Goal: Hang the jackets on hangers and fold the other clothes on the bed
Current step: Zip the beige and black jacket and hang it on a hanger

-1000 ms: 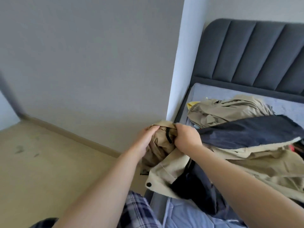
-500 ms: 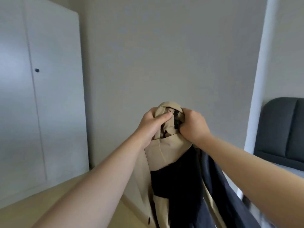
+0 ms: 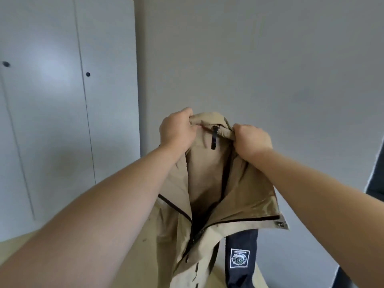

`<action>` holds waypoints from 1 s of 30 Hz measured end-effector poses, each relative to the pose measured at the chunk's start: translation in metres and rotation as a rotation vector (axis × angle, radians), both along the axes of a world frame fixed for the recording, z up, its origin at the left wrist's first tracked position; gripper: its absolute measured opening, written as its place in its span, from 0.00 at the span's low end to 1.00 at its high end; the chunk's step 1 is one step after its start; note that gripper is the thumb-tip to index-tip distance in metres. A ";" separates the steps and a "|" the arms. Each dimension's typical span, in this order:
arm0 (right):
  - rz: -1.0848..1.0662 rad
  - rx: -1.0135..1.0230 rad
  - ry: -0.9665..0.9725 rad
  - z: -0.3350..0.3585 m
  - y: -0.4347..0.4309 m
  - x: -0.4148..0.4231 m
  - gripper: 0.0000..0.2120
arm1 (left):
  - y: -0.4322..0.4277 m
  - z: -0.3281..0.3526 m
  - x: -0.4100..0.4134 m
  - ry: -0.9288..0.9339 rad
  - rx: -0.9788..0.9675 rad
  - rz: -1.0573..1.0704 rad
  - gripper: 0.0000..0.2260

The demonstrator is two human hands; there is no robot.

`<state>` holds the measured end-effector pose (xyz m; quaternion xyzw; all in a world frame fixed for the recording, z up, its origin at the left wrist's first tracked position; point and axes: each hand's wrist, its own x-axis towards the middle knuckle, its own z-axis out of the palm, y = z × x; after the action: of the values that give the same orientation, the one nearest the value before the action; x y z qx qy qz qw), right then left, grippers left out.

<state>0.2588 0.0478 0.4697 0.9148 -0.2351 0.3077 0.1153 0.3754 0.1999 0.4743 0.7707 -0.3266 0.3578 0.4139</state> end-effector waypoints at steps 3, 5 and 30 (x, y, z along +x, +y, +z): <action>-0.109 0.173 0.235 -0.007 -0.002 0.000 0.10 | 0.008 -0.016 0.014 -0.155 0.251 0.115 0.05; -0.126 0.133 0.231 -0.016 -0.001 0.001 0.10 | 0.013 -0.023 0.019 -0.172 0.462 0.208 0.04; 0.653 1.829 -0.135 -0.047 -0.022 -0.022 0.10 | 0.030 -0.049 0.022 1.445 -0.091 -0.865 0.14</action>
<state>0.2367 0.0256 0.4225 0.6517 -0.1242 0.0748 -0.7445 0.3978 0.2296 0.4255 0.5996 -0.2332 -0.4005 0.6524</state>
